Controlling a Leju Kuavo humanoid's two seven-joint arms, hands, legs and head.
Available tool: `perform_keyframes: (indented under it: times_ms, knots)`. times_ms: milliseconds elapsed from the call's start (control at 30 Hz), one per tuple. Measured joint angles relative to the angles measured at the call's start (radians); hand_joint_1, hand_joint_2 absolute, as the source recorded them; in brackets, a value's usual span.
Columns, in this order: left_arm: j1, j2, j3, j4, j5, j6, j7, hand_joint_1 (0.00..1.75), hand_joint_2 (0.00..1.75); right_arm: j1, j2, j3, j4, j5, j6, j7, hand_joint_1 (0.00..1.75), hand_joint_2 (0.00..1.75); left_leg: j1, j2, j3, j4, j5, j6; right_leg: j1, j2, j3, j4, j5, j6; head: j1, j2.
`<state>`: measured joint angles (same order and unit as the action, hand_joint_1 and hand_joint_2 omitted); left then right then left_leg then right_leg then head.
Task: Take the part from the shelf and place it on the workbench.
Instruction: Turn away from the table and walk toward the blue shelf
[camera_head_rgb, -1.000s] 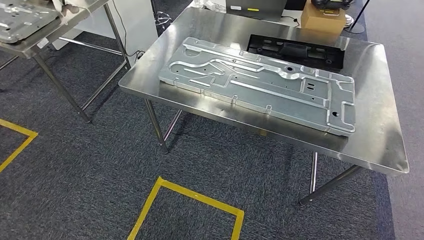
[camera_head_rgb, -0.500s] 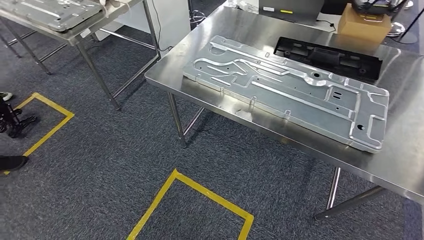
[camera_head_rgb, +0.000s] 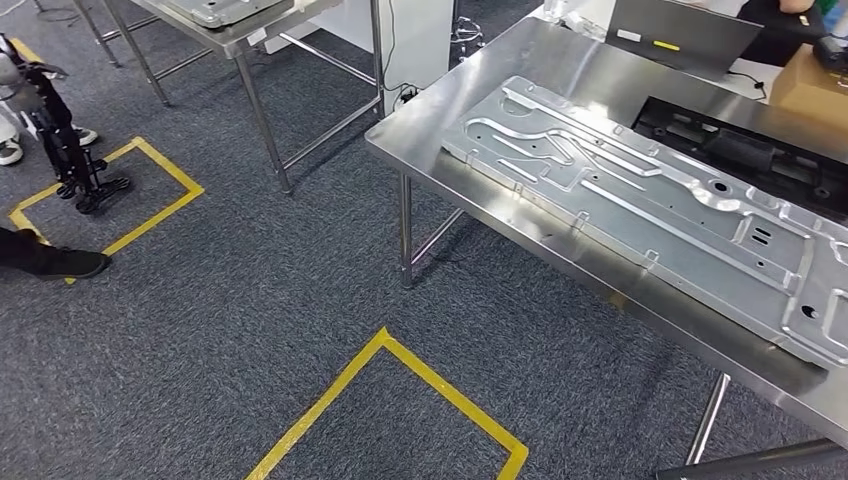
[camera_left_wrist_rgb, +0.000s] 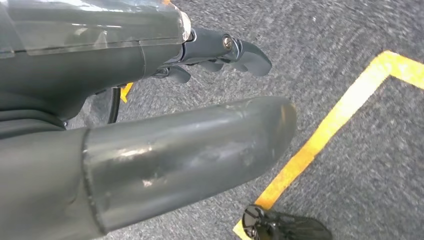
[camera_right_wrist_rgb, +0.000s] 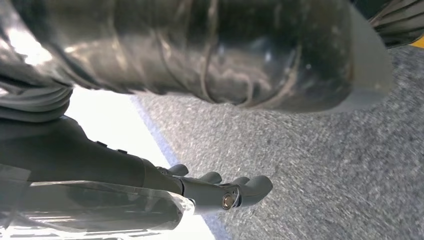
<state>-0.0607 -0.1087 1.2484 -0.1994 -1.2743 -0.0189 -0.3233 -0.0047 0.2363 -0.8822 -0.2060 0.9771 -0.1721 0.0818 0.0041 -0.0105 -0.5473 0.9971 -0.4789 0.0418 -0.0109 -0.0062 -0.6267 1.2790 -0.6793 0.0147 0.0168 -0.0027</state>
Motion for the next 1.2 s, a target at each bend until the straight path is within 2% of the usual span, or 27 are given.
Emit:
perform_keyframes:
  times_ms: [33, 67, 100, 167, 200, 233, 300, 333, 367, 433, 500, 533, 567, 600, 667, 733, 800, 833, 900, 933, 967, 1000, 1033, 1067, 1100, 1133, 1200]
  knots:
    - [0.0, 0.0, 0.0, 0.0, 0.0, 0.0, 0.0, 0.0, 0.0, 0.0, 0.0, 0.0, 0.001, 0.005, -0.001, 0.005, 0.0, 0.0, 0.0, -0.014, 0.0, 0.001, 0.0, 0.0, 0.0, 0.002, -0.011, 0.017, 0.008, 0.0, 0.0, 0.0]
    - [0.001, 0.0, 0.0, 0.0, 0.0, 0.0, 0.001, 0.0, 0.0, 0.0, 0.0, 0.001, 0.001, 0.009, -0.002, 0.01, 0.0, 0.0, -0.001, -0.029, 0.001, 0.003, 0.0, 0.0, -0.001, 0.005, -0.002, -0.007, 0.037, -0.002, 0.0, 0.0]
    - [0.002, 0.0, 0.0, 0.0, 0.0, 0.0, 0.002, 0.0, 0.0, 0.0, 0.0, 0.001, 0.002, 0.013, -0.004, 0.014, 0.0, 0.0, 0.0, -0.044, 0.002, 0.006, -0.001, -0.001, -0.001, 0.013, 0.023, -0.066, 0.08, -0.005, 0.0, 0.0]
    - [0.001, 0.0, 0.0, 0.0, 0.001, 0.0, 0.003, 0.0, 0.0, 0.002, -0.001, 0.002, 0.002, 0.018, -0.007, 0.019, 0.0, 0.0, 0.0, -0.072, -0.002, 0.013, -0.003, -0.006, -0.003, 0.06, 0.077, -0.194, 0.141, -0.013, 0.0, 0.0]
    - [0.0, -0.001, 0.0, 0.0, 0.001, 0.0, 0.003, 0.0, 0.0, 0.002, -0.002, 0.002, 0.002, 0.02, -0.008, 0.019, 0.0, 0.0, 0.001, -0.083, -0.006, 0.016, -0.003, -0.012, -0.003, 0.078, 0.092, -0.231, 0.152, -0.016, 0.0, 0.0]
    - [0.0, -0.001, 0.0, 0.0, 0.002, 0.0, 0.003, 0.0, 0.0, 0.002, -0.003, 0.003, 0.002, 0.024, -0.008, 0.02, 0.0, 0.0, 0.003, -0.094, -0.011, 0.017, -0.002, -0.018, -0.002, 0.089, 0.096, -0.244, 0.15, -0.019, 0.0, 0.0]
    - [0.002, 0.0, 0.0, 0.0, 0.003, 0.0, 0.004, 0.0, 0.0, -0.002, -0.002, 0.006, 0.002, 0.03, -0.008, 0.02, 0.0, 0.0, 0.006, -0.114, -0.018, 0.016, 0.002, -0.032, -0.001, 0.069, 0.098, -0.252, 0.154, -0.025, 0.0, 0.0]
    - [0.005, 0.0, 0.001, 0.0, 0.003, 0.001, 0.004, 0.0, 0.0, -0.003, -0.002, 0.008, 0.002, 0.033, -0.008, 0.02, 0.0, 0.0, 0.006, -0.105, -0.022, 0.022, -0.001, -0.038, -0.003, 0.057, 0.101, -0.259, 0.157, -0.031, 0.0, 0.0]
    - [0.006, -0.001, 0.001, 0.0, 0.003, 0.001, 0.004, 0.0, 0.0, -0.003, -0.002, 0.009, 0.002, 0.035, -0.007, 0.02, 0.0, 0.0, 0.005, -0.085, -0.032, 0.042, -0.015, -0.042, -0.005, 0.043, 0.104, -0.265, 0.16, -0.038, -0.002, 0.0]
    - [0.003, 0.0, 0.001, 0.0, 0.003, 0.002, 0.005, 0.0, 0.0, 0.0, -0.002, 0.01, 0.002, 0.039, -0.006, 0.021, 0.0, 0.0, 0.006, -0.027, -0.079, 0.14, -0.07, -0.049, -0.005, 0.012, 0.107, -0.272, 0.162, -0.048, -0.004, 0.0]
    - [0.0, 0.0, 0.001, 0.0, 0.003, 0.003, 0.005, 0.0, 0.0, 0.002, -0.002, 0.01, 0.003, 0.043, -0.005, 0.02, 0.0, 0.0, 0.009, -0.002, -0.137, 0.26, -0.121, -0.058, -0.002, -0.019, 0.106, -0.272, 0.16, -0.051, -0.006, 0.0]
    - [0.001, 0.0, 0.001, 0.0, 0.003, 0.003, 0.005, 0.0, 0.0, 0.002, -0.002, 0.011, 0.003, 0.045, -0.003, 0.021, 0.0, 0.0, 0.011, 0.002, -0.148, 0.285, -0.123, -0.061, -0.001, -0.034, 0.106, -0.271, 0.159, -0.051, -0.006, 0.0]
    - [0.003, 0.0, 0.001, 0.0, 0.003, 0.004, 0.006, 0.0, 0.0, 0.001, -0.002, 0.011, 0.003, 0.046, -0.001, 0.021, 0.0, 0.0, 0.012, 0.007, -0.14, 0.273, -0.107, -0.063, -0.001, -0.047, 0.108, -0.271, 0.157, -0.05, -0.006, 0.0]
    - [0.004, 0.0, 0.001, 0.0, 0.004, 0.004, 0.007, 0.0, 0.0, 0.0, -0.002, 0.012, 0.003, 0.047, 0.002, 0.021, 0.0, 0.0, 0.013, 0.014, -0.112, 0.223, -0.075, -0.063, -0.001, -0.06, 0.111, -0.271, 0.154, -0.048, -0.006, 0.0]
    - [0.003, 0.001, 0.001, 0.0, 0.004, 0.004, 0.009, 0.0, 0.0, -0.001, -0.002, 0.013, 0.003, 0.048, 0.007, 0.024, 0.0, 0.0, 0.007, 0.053, -0.036, 0.082, -0.019, -0.056, 0.002, -0.084, 0.119, -0.27, 0.147, -0.041, -0.006, 0.0]
    - [0.001, 0.001, 0.001, 0.0, 0.004, 0.004, 0.011, 0.0, 0.0, -0.002, -0.002, 0.015, 0.003, 0.049, 0.008, 0.027, 0.0, 0.0, -0.002, 0.08, 0.001, 0.011, -0.005, -0.045, 0.006, -0.105, 0.123, -0.269, 0.142, -0.032, -0.005, 0.0]
    - [0.003, 0.001, 0.001, 0.0, 0.004, 0.004, 0.012, 0.0, 0.0, -0.007, -0.002, 0.016, 0.003, 0.049, 0.007, 0.028, 0.0, 0.0, -0.004, 0.065, -0.001, 0.005, -0.005, -0.036, 0.009, -0.124, 0.128, -0.27, 0.14, -0.024, -0.005, 0.0]
    - [0.006, 0.001, 0.001, 0.0, 0.004, 0.004, 0.013, 0.0, 0.0, -0.01, -0.002, 0.017, 0.003, 0.049, 0.007, 0.028, 0.0, 0.0, -0.002, 0.054, 0.0, 0.001, -0.002, -0.031, 0.007, -0.117, 0.13, -0.266, 0.133, -0.019, -0.005, 0.0]
    - [0.006, 0.001, 0.002, 0.0, 0.004, 0.005, 0.014, 0.0, 0.0, -0.01, -0.002, 0.018, 0.003, 0.049, 0.006, 0.028, 0.0, 0.0, 0.003, 0.033, 0.003, -0.009, 0.006, -0.018, 0.004, -0.066, 0.113, -0.218, 0.096, -0.011, -0.005, 0.0]
    - [0.005, 0.001, 0.002, 0.0, 0.004, 0.005, 0.014, 0.0, 0.0, -0.009, -0.002, 0.018, 0.003, 0.049, 0.005, 0.028, 0.0, 0.0, 0.005, 0.022, 0.002, -0.011, 0.009, -0.013, 0.001, -0.031, 0.088, -0.163, 0.064, -0.009, -0.005, 0.0]
    - [0.003, 0.001, 0.002, 0.0, 0.005, 0.005, 0.014, 0.0, 0.0, -0.007, -0.002, 0.018, 0.003, 0.049, 0.003, 0.028, 0.0, 0.0, 0.005, 0.011, 0.001, -0.011, 0.01, -0.01, 0.001, -0.009, 0.054, -0.095, 0.031, -0.009, -0.004, 0.0]
    - [0.001, 0.001, 0.002, 0.0, 0.007, 0.005, 0.013, 0.0, 0.0, -0.006, -0.002, 0.018, 0.003, 0.05, 0.001, 0.028, 0.0, 0.0, 0.005, -0.002, -0.001, -0.01, 0.011, -0.008, 0.0, 0.0, 0.021, -0.032, 0.008, -0.009, -0.005, 0.0]
    - [0.001, 0.001, 0.003, 0.0, 0.009, 0.005, 0.013, 0.0, 0.0, -0.006, -0.002, 0.018, 0.003, 0.05, -0.001, 0.028, 0.0, 0.0, 0.004, -0.017, -0.001, -0.009, 0.011, -0.008, -0.001, 0.004, -0.001, 0.007, 0.004, -0.008, -0.005, 0.0]
    - [0.002, 0.001, 0.004, 0.0, 0.012, 0.006, 0.012, 0.0, 0.0, -0.005, -0.002, 0.018, 0.003, 0.051, -0.003, 0.028, 0.0, 0.0, 0.004, -0.031, 0.0, -0.007, 0.01, -0.008, -0.003, 0.005, -0.008, 0.01, 0.021, -0.008, -0.005, 0.0]
    - [0.002, 0.002, 0.005, 0.0, 0.013, 0.006, 0.012, 0.0, 0.0, -0.005, -0.002, 0.018, 0.003, 0.053, -0.004, 0.028, 0.0, 0.0, 0.005, -0.047, 0.0, -0.004, 0.009, -0.009, -0.005, 0.009, 0.004, -0.026, 0.055, -0.008, -0.005, 0.0]
    - [0.003, 0.001, 0.006, 0.0, 0.014, 0.007, 0.013, 0.0, 0.0, -0.005, -0.002, 0.018, 0.003, 0.055, -0.005, 0.028, 0.0, 0.0, 0.006, -0.062, 0.0, 0.0, 0.008, -0.012, -0.008, 0.02, 0.029, -0.089, 0.098, -0.008, -0.004, 0.0]
    - [0.001, 0.001, 0.008, 0.0, 0.015, 0.009, 0.013, 0.0, 0.0, -0.002, -0.003, 0.018, 0.003, 0.058, -0.005, 0.027, 0.0, 0.0, 0.005, -0.09, -0.007, 0.013, 0.002, -0.023, -0.013, 0.064, 0.071, -0.199, 0.148, -0.008, -0.005, 0.0]
